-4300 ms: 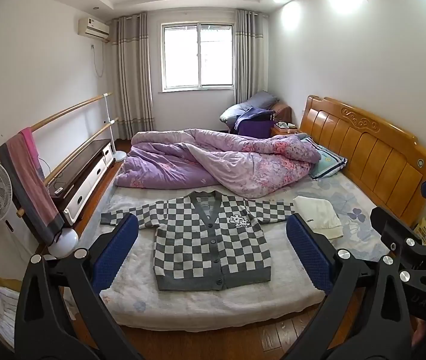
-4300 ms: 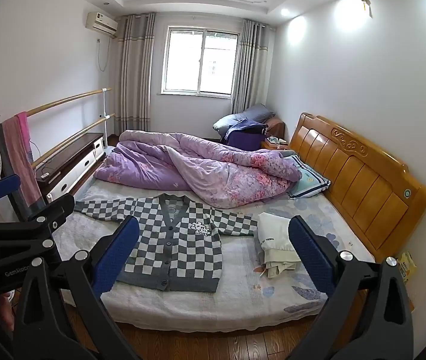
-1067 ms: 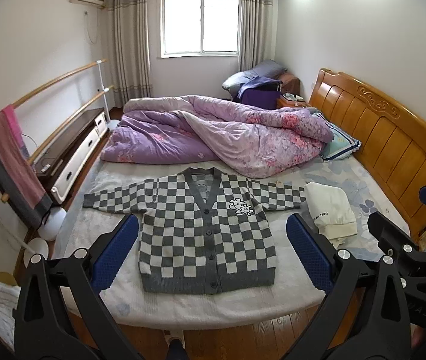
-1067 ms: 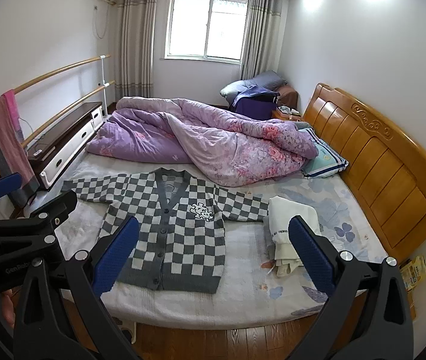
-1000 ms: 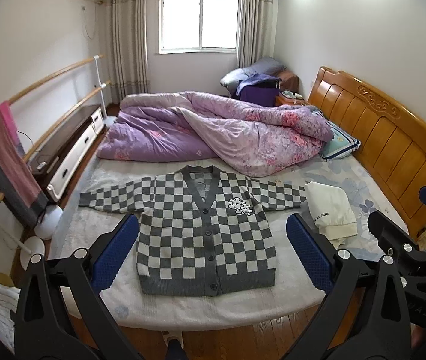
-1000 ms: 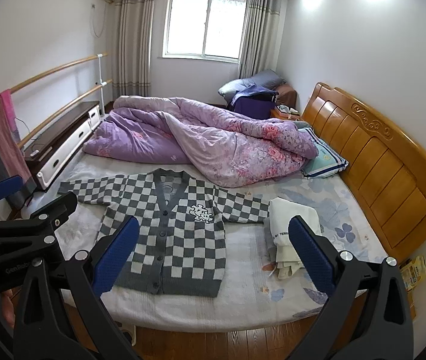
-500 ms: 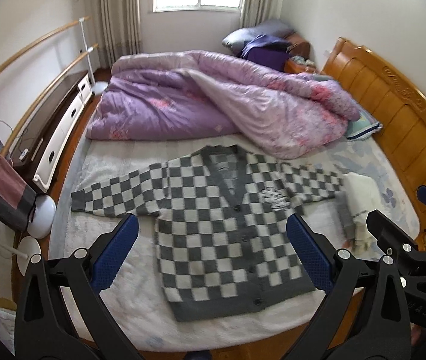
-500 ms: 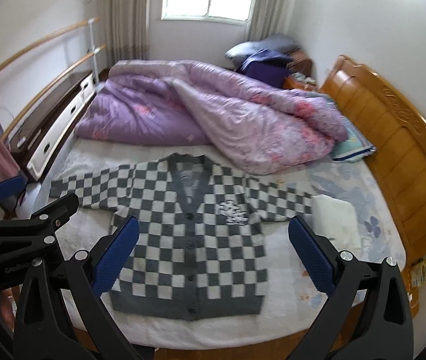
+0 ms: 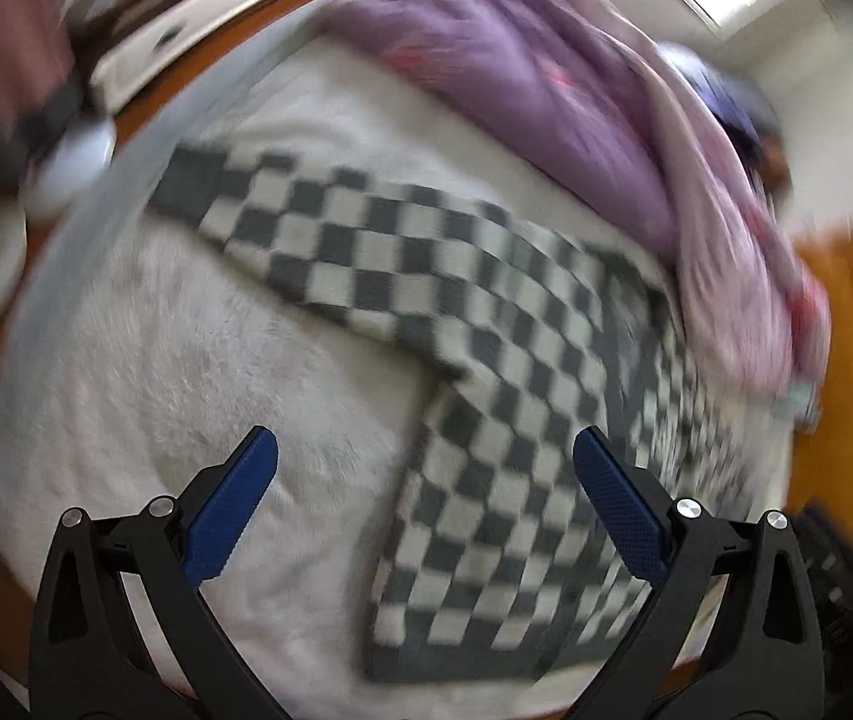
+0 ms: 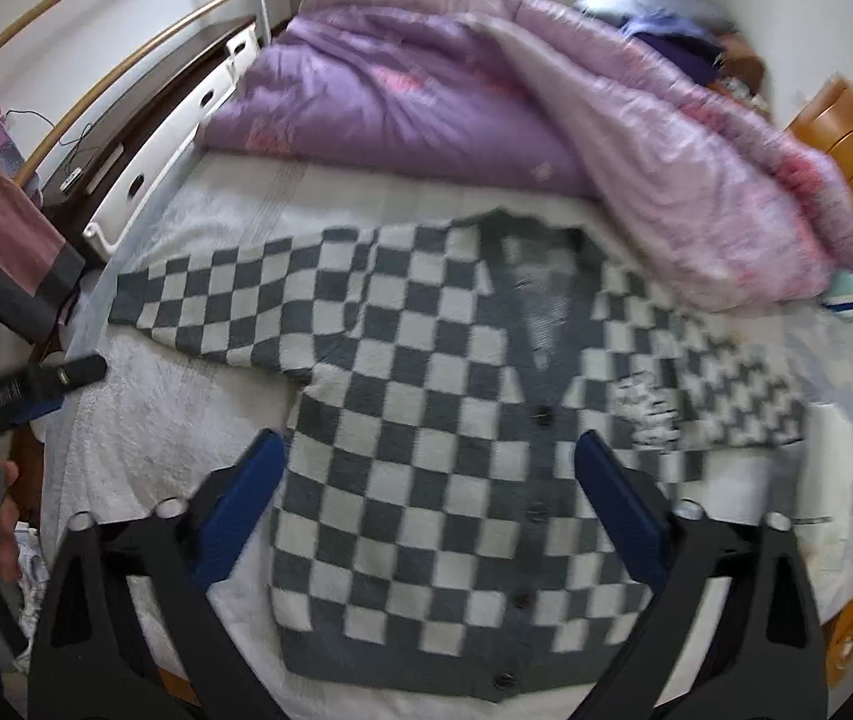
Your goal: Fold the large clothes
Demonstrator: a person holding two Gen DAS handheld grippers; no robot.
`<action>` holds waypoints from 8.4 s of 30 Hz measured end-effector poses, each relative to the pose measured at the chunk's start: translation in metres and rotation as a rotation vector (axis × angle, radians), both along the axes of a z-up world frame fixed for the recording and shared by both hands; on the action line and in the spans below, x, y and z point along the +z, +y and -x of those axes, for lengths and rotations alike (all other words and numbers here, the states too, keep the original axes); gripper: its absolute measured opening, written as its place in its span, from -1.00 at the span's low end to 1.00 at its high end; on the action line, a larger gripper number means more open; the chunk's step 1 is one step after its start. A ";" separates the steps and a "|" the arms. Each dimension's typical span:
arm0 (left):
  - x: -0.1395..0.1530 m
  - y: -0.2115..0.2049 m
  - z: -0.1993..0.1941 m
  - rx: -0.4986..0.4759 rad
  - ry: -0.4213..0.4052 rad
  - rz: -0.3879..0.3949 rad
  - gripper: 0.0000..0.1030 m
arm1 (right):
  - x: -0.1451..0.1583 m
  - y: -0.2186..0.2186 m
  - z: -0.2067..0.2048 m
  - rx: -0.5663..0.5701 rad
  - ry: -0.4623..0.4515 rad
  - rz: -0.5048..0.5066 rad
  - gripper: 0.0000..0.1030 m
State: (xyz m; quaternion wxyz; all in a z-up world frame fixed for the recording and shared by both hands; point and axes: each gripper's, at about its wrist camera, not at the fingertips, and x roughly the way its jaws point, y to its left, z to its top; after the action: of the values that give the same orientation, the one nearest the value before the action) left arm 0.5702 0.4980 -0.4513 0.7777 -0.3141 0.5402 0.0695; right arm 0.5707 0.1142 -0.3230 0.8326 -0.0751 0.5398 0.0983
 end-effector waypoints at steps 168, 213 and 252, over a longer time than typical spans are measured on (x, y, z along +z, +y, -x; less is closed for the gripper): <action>-0.199 -0.282 -0.208 -0.348 0.081 -0.108 0.57 | -0.271 -0.384 -0.229 -0.349 0.390 -0.343 -0.98; -0.035 -0.217 -0.148 -0.378 -0.182 -0.345 -0.68 | -0.094 -0.408 -0.164 -0.157 0.043 -0.459 -0.68; -0.187 -0.266 0.133 -0.180 0.298 -0.127 0.09 | -0.289 -0.409 0.117 -0.360 0.552 -0.268 -1.00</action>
State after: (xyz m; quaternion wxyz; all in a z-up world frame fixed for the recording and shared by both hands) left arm 0.4367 0.2323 -0.6387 0.7105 -0.2010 0.6697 0.0794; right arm 0.4541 -0.2946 -0.6124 0.6619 0.1604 0.7314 0.0362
